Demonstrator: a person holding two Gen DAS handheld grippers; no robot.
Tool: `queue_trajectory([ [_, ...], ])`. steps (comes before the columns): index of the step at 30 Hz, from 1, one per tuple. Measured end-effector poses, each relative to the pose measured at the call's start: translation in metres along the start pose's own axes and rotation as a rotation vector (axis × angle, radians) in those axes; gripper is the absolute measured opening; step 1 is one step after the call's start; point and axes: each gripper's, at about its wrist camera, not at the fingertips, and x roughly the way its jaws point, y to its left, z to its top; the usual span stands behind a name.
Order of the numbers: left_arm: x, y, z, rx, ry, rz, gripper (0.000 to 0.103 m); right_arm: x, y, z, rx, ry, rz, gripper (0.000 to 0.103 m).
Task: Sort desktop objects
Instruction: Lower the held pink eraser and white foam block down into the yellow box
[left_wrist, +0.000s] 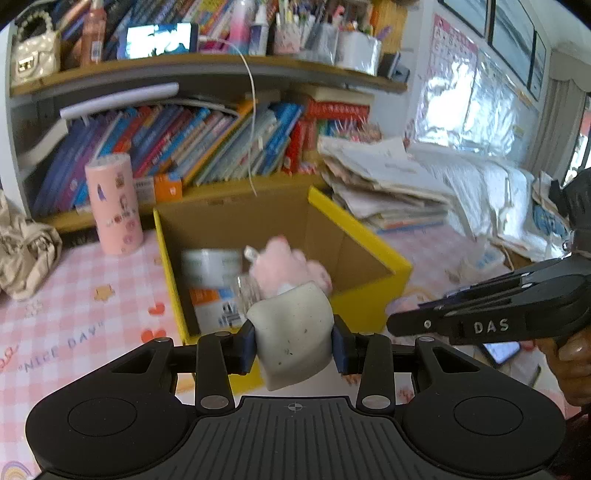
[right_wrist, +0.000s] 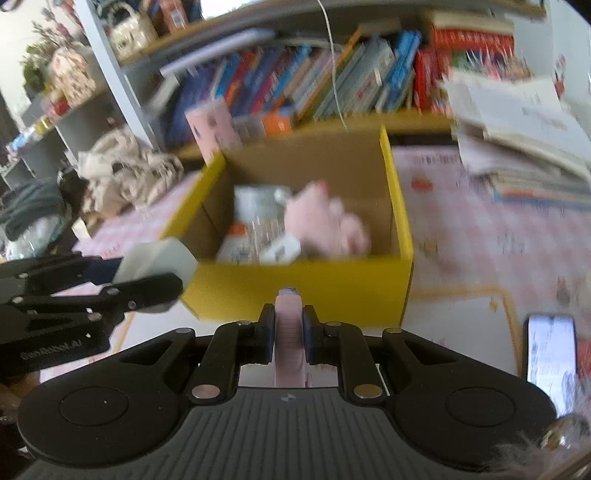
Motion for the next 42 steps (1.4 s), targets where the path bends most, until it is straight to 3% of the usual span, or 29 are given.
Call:
queue_trajectory([
  [6, 0.013, 0.000, 0.020, 0.011, -0.028, 0.035, 0.038, 0.002, -0.007, 0.037, -0.036, -0.073, 0.041, 0.014],
  [15, 0.054, 0.013, 0.041, 0.014, -0.003, 0.092, 0.038, 0.048, -0.013, 0.087, -0.101, -0.087, 0.070, 0.014],
  [23, 0.098, 0.026, 0.043, 0.002, 0.074, 0.129, 0.038, 0.119, -0.015, 0.123, -0.162, 0.011, 0.087, 0.014],
  [32, 0.132, 0.037, 0.038, 0.021, 0.152, 0.165, 0.038, 0.195, -0.022, 0.144, -0.257, 0.132, 0.031, 0.014],
  [42, 0.143, 0.033, 0.037, 0.094, 0.163, 0.200, 0.039, 0.234, -0.017, 0.153, -0.279, 0.216, 0.035, 0.014],
])
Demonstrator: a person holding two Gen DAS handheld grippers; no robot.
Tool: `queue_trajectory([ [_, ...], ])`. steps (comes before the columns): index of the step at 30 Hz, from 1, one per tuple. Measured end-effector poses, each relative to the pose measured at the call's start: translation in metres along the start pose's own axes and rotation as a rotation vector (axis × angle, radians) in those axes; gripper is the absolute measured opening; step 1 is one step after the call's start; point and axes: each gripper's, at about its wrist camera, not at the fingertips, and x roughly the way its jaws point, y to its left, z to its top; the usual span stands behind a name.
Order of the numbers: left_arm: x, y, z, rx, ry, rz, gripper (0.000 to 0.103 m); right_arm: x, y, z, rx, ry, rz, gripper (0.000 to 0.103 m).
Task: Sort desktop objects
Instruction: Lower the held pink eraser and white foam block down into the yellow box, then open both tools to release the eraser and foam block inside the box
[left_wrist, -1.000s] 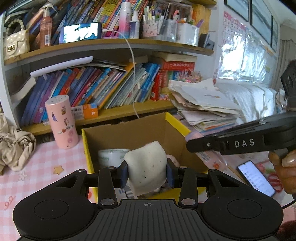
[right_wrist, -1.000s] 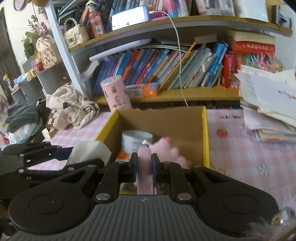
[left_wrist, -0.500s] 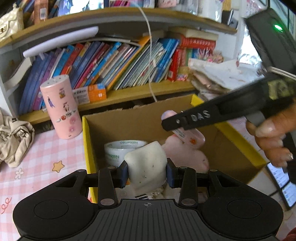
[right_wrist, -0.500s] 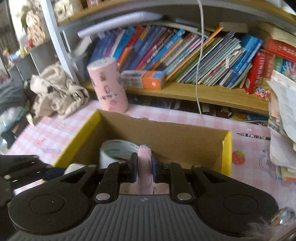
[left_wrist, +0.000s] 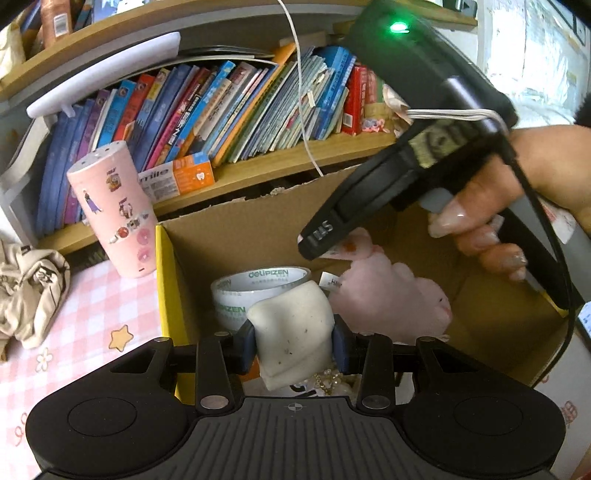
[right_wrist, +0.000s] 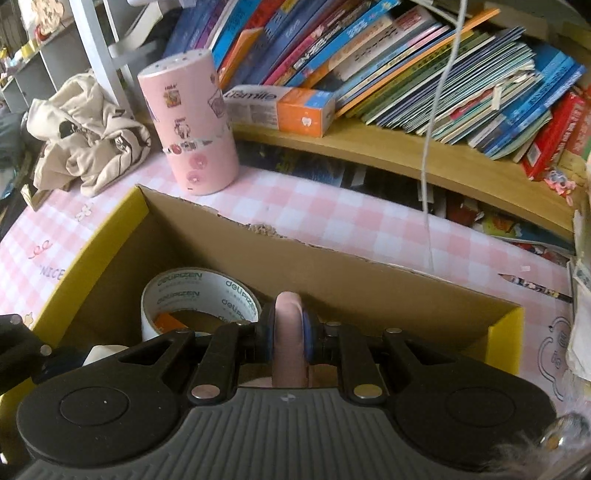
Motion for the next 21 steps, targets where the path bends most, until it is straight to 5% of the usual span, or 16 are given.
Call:
queue_trajectory([
  [11, 0.002, -0.002, 0.004, 0.020, 0.018, 0.002, 0.046, 0.022, -0.004, 0.001, 0.060, 0.070, -0.002, 0.019],
  [17, 0.001, -0.005, 0.003, 0.030, 0.022, 0.011, 0.055, 0.006, -0.007, 0.000, 0.074, 0.021, -0.018, 0.049],
  [21, -0.006, -0.010, 0.002, 0.056, -0.003, 0.043, 0.077, -0.009, -0.007, -0.003, 0.088, -0.021, -0.022, 0.068],
])
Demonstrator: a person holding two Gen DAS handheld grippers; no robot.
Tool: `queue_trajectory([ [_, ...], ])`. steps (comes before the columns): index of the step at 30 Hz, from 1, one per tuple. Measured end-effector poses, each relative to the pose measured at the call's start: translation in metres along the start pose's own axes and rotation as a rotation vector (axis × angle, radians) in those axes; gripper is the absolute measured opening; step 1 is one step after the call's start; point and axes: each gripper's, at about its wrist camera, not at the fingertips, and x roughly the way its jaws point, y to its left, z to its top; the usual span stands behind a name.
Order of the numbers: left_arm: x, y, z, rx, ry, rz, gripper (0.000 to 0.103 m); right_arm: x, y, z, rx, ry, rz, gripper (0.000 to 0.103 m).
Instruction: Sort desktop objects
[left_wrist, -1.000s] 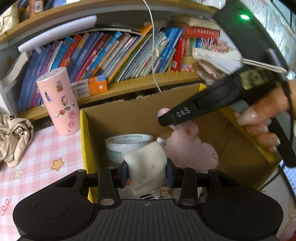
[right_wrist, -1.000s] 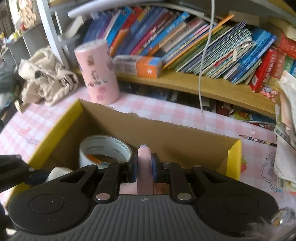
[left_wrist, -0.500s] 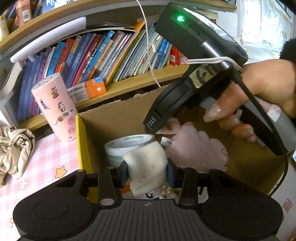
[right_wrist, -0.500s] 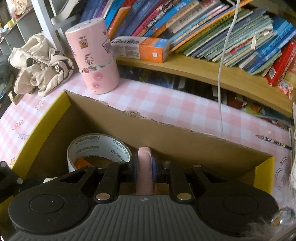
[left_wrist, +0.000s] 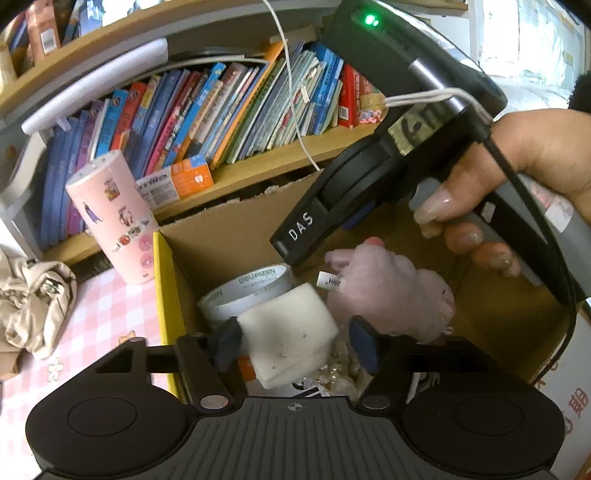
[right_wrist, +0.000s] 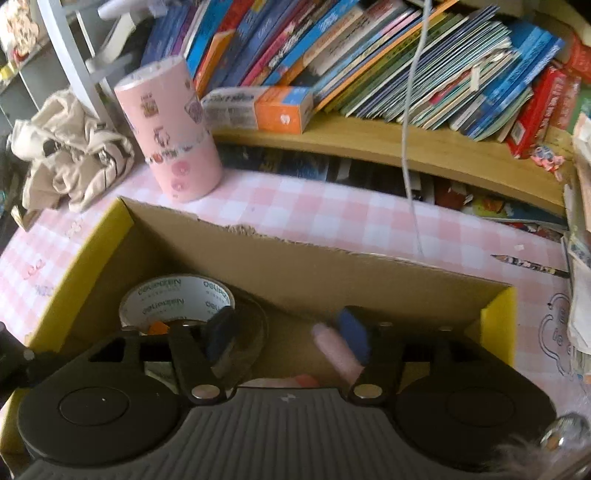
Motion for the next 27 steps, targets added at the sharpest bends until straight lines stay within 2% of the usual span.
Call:
queue_trajectory([
  [1, -0.003, -0.001, 0.000, 0.007, -0.013, 0.011, 0.082, -0.004, 0.001, -0.001, 0.001, -0.010, -0.003, 0.072],
  [3, -0.009, -0.002, 0.000, 0.018, -0.037, 0.030, 0.085, -0.012, 0.002, -0.003, 0.002, -0.029, -0.009, 0.076],
  [7, -0.024, -0.001, 0.002, 0.009, -0.076, 0.054, 0.091, -0.032, 0.006, -0.008, 0.009, -0.076, -0.019, 0.080],
  [17, -0.076, 0.007, -0.007, -0.043, -0.180, 0.087, 0.096, -0.086, 0.025, -0.030, 0.001, -0.192, -0.042, 0.086],
  [27, -0.125, 0.028, -0.038, -0.141, -0.232, 0.144, 0.097, -0.133, 0.047, -0.073, 0.028, -0.266, -0.077, 0.089],
])
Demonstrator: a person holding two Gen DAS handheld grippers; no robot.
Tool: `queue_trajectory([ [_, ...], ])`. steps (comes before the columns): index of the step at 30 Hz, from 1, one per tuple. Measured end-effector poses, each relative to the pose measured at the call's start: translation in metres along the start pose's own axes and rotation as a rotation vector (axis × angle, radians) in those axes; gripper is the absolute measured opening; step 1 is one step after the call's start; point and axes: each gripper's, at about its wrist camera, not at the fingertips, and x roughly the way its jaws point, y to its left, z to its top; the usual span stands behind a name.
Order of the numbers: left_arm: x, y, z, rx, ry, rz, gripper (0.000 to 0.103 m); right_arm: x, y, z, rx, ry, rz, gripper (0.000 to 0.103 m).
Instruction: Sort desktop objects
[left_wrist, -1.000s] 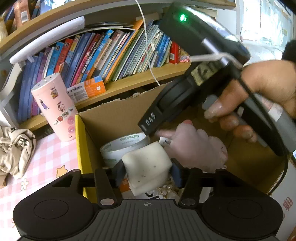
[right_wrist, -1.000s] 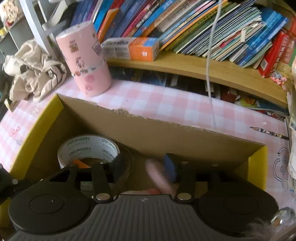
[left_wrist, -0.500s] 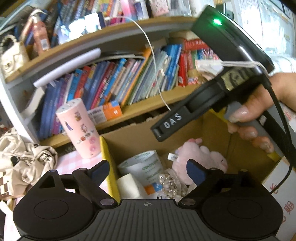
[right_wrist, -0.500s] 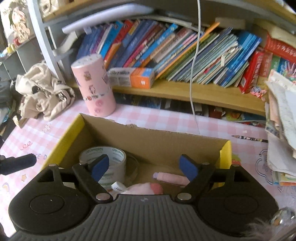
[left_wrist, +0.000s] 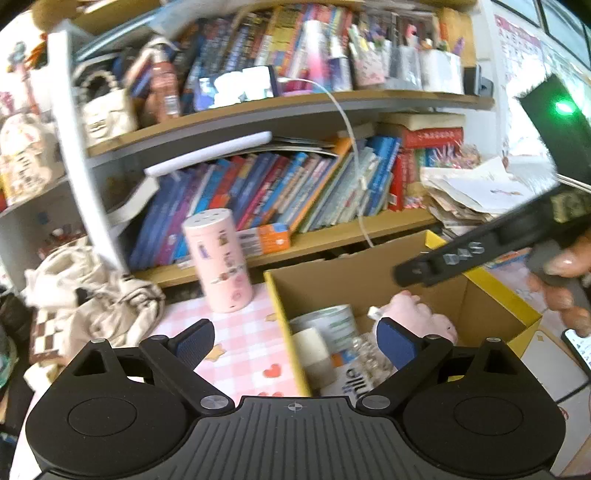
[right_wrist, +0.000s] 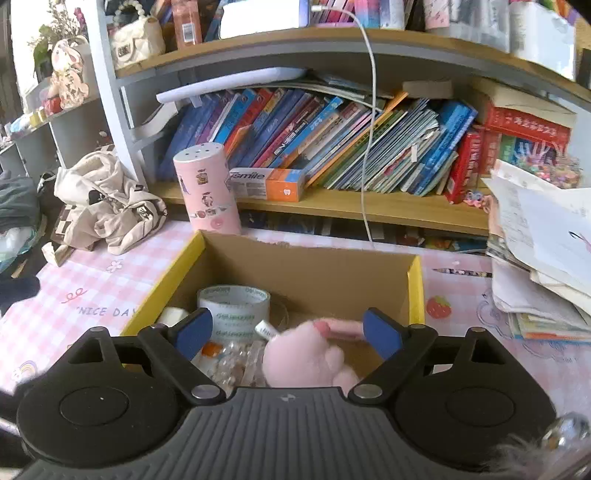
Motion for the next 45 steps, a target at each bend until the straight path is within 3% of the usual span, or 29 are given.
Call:
queue_trajectory([
  [13, -0.043, 0.033, -0.038, -0.074, 0.012, 0.019, 0.097, -0.047, 0.040, -0.049, 0.000, -0.012, -0.075, 0.090],
  [28, -0.078, 0.047, -0.089, -0.104, 0.068, 0.022, 0.097, -0.066, 0.094, -0.134, 0.051, 0.059, -0.159, 0.093],
  [45, -0.101, 0.057, -0.124, -0.143, 0.136, -0.018, 0.097, -0.087, 0.140, -0.171, 0.032, 0.081, -0.209, 0.099],
])
